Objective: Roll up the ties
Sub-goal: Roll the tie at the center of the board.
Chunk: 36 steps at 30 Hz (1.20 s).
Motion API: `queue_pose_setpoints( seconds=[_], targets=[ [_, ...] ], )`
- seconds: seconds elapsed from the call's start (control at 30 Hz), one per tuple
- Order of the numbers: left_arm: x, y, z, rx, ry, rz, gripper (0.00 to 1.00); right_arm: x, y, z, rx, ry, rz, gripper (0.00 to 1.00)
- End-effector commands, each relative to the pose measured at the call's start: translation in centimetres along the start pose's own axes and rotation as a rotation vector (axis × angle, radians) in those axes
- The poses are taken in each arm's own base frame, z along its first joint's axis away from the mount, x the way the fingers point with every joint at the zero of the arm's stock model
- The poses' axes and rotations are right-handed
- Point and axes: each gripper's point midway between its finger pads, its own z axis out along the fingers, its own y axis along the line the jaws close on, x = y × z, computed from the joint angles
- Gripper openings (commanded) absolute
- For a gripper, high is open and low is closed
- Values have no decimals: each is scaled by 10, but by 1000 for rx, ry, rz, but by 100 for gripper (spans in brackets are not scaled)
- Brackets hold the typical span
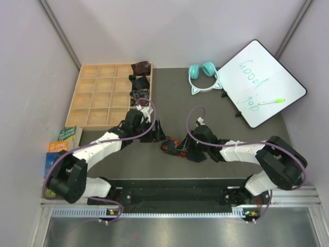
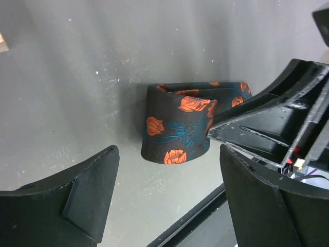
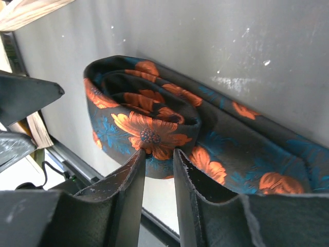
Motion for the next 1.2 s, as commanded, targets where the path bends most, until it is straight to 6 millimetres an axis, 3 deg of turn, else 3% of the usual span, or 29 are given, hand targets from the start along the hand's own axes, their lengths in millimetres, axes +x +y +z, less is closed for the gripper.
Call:
queue_pose_setpoints(
  seconds=[0.0, 0.97, 1.1, 1.17],
  targets=[
    [-5, -3, 8, 46, -15, 33, 83, -10, 19, 7, -43, -30, -16, 28],
    [31, 3, 48, 192, 93, 8, 68, -4, 6, 19, 1, -5, -16, 27],
    [36, 3, 49, 192, 104, -2, 61, -3, 4, 20, 7, -2, -14, 27],
    [37, 3, 49, 184, 110, -3, 51, -3, 3, 20, 8, -2, -12, 27]
  ],
)
